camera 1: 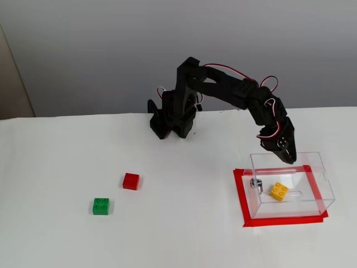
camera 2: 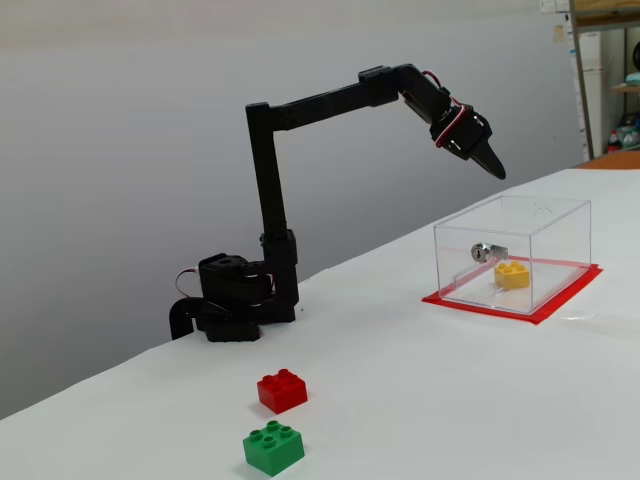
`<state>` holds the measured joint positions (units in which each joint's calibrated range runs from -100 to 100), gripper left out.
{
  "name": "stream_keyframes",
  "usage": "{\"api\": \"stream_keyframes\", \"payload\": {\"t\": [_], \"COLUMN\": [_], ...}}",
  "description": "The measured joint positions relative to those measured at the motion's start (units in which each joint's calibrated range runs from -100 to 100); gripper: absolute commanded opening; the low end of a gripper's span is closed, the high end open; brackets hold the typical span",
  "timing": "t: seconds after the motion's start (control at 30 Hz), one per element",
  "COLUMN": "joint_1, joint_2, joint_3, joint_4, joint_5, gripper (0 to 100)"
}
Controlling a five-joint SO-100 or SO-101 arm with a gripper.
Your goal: Pick the yellow lego brick and place it into the transparent box
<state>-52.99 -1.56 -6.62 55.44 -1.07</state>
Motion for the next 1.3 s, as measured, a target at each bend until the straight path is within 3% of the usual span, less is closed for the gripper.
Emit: {"api": "stream_keyframes", "payload": {"t": [0.43,0.9,1.3], "joint_1": [13.5,33.9,44.6], "joint_2": [-15.7,-45.0,-64.8], "joint_3": [6.4,32.3,56.5], "joint_4": [0.2,0.3,0.3], "joint_5": [0.2,0.1,0.0], "gripper": [1,1,1]}}
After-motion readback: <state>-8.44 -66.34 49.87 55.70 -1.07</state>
